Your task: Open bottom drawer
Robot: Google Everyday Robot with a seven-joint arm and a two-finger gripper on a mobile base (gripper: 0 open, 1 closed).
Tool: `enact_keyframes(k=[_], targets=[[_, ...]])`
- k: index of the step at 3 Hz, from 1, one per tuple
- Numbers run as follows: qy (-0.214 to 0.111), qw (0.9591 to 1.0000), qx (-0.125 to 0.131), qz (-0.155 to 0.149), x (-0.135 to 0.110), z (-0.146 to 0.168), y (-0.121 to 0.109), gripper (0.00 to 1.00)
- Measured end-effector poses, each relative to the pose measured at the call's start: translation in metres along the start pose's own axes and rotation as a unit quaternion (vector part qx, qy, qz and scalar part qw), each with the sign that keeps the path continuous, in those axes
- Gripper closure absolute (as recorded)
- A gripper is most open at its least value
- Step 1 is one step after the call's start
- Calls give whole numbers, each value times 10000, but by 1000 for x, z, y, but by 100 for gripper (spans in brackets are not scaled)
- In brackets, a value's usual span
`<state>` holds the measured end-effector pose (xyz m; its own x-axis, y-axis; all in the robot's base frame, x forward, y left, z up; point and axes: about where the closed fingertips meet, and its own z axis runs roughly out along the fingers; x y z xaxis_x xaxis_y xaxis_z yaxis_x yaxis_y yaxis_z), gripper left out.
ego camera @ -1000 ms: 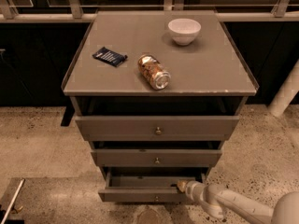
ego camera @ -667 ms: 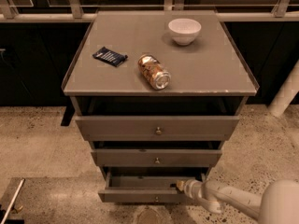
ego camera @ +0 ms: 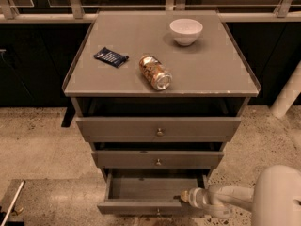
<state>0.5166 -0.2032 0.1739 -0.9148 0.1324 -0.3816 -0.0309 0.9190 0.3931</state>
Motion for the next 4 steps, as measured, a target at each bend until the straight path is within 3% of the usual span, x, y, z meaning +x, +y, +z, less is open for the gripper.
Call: enact_keyframes(k=[1,2,4], targets=[[103,9999,-71,-61,23,-19,8,100],[62,9994,-329,-77,38,-24,10,100],[-40,9976,-685,95,49,-21,2,100]])
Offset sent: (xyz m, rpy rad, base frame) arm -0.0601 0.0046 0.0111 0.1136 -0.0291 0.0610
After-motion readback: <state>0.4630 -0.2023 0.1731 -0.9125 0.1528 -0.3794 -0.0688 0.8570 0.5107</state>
